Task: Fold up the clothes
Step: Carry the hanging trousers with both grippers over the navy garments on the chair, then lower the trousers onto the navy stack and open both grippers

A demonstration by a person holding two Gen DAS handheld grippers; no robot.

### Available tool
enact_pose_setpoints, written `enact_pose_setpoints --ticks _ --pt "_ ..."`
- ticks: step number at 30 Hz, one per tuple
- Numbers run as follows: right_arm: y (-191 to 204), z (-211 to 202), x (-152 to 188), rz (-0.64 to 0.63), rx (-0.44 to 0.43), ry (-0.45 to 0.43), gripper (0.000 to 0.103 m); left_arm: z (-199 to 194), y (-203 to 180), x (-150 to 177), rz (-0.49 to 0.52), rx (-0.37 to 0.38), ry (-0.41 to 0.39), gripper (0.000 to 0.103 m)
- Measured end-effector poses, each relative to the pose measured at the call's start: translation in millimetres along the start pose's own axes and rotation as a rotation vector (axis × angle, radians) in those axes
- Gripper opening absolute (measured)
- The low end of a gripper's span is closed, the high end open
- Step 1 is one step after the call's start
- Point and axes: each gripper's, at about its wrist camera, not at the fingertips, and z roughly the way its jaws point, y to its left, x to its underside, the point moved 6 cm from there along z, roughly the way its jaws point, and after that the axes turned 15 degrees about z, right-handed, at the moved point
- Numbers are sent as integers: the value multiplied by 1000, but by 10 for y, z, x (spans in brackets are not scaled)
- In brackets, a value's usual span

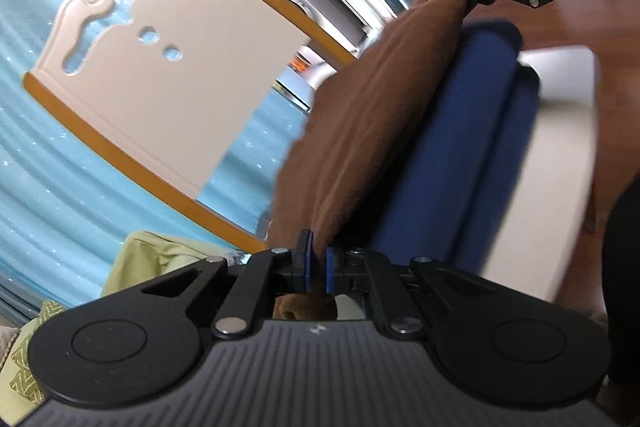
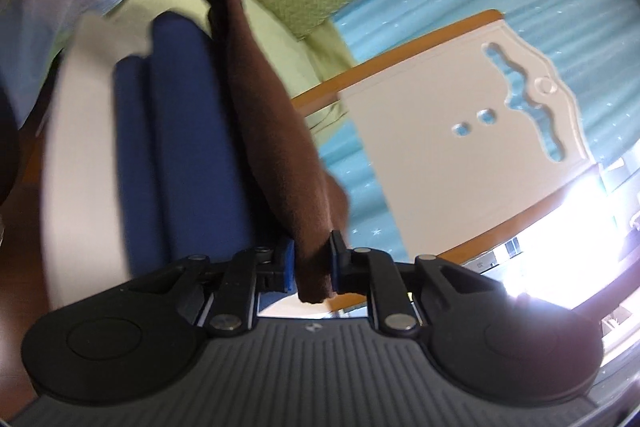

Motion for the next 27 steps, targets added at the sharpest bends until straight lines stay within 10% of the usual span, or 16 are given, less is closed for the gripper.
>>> enact_pose_setpoints --ticks 15,21,27 --pt "2 -84 -42 101 19 -2 18 -192 116 125 -163 7 -21 16" --pt "-294 -444 -246 479 -41 -68 18 -560 371 187 -355 19 -95 17" --pt "-562 -317 -420 947 80 -216 29 -376 654 -26 -493 -56 -128 20"
